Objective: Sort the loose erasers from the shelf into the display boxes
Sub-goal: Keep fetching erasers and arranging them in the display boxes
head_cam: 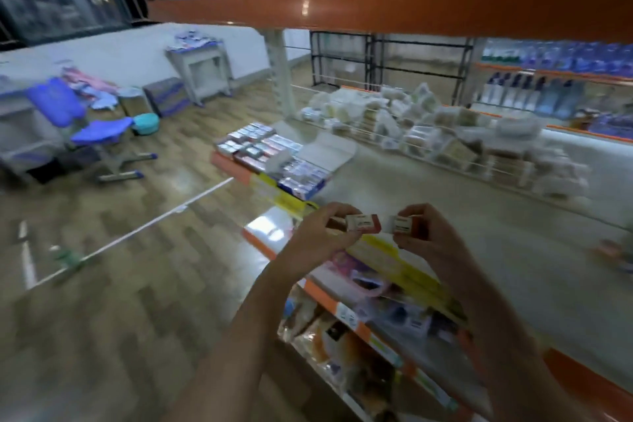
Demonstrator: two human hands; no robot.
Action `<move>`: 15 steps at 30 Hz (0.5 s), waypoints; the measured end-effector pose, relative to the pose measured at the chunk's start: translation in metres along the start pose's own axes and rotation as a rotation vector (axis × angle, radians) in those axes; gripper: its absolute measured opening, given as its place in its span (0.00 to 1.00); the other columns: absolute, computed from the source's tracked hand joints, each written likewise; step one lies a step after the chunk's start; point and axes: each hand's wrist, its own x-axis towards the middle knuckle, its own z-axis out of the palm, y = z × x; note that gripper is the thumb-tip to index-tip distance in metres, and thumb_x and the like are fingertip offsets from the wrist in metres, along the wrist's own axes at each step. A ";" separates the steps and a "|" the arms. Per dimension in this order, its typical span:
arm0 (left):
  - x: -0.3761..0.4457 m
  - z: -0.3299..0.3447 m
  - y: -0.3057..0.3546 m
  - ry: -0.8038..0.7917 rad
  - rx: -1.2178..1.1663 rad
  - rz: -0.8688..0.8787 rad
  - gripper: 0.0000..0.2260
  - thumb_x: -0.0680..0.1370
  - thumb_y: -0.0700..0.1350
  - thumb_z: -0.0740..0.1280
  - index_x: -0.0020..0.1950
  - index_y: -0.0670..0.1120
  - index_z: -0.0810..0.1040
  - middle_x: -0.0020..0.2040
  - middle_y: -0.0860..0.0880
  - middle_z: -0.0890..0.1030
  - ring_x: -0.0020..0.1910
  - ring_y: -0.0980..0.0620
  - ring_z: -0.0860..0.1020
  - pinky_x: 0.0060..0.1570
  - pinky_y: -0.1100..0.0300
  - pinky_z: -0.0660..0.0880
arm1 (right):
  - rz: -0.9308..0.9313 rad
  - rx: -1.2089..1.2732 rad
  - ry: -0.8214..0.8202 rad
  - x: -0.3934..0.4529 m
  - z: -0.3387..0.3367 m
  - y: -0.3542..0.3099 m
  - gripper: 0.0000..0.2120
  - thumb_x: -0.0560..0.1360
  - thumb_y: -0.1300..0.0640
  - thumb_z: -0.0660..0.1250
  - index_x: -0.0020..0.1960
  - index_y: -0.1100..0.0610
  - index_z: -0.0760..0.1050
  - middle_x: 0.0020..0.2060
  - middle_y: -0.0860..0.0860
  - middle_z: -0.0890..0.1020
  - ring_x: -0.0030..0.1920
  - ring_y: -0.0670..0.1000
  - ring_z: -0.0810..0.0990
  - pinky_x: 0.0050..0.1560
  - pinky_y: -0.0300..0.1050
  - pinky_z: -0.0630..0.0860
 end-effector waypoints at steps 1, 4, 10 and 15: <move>0.002 -0.020 -0.006 0.000 0.021 0.004 0.13 0.73 0.38 0.71 0.52 0.53 0.77 0.47 0.52 0.80 0.45 0.58 0.78 0.43 0.62 0.77 | -0.001 -0.012 -0.013 0.010 0.016 -0.001 0.19 0.69 0.74 0.69 0.45 0.51 0.71 0.38 0.51 0.76 0.37 0.48 0.74 0.42 0.44 0.73; 0.006 -0.070 -0.023 -0.001 0.059 0.001 0.14 0.74 0.39 0.70 0.52 0.57 0.76 0.48 0.57 0.80 0.46 0.59 0.78 0.42 0.67 0.75 | -0.004 -0.064 -0.044 0.034 0.060 -0.002 0.17 0.69 0.70 0.70 0.45 0.50 0.72 0.36 0.47 0.77 0.34 0.42 0.74 0.35 0.32 0.71; 0.027 -0.141 -0.062 0.098 0.063 0.006 0.16 0.73 0.41 0.69 0.47 0.64 0.76 0.45 0.62 0.81 0.45 0.62 0.78 0.40 0.73 0.71 | -0.020 -0.119 -0.108 0.086 0.127 -0.010 0.15 0.69 0.67 0.71 0.47 0.50 0.72 0.40 0.51 0.79 0.37 0.47 0.76 0.37 0.40 0.72; 0.070 -0.203 -0.093 0.138 0.058 -0.007 0.14 0.73 0.38 0.69 0.49 0.58 0.76 0.42 0.63 0.80 0.44 0.60 0.77 0.39 0.71 0.71 | -0.096 -0.184 -0.110 0.160 0.180 -0.013 0.14 0.70 0.68 0.70 0.49 0.53 0.73 0.39 0.48 0.78 0.37 0.43 0.76 0.37 0.33 0.73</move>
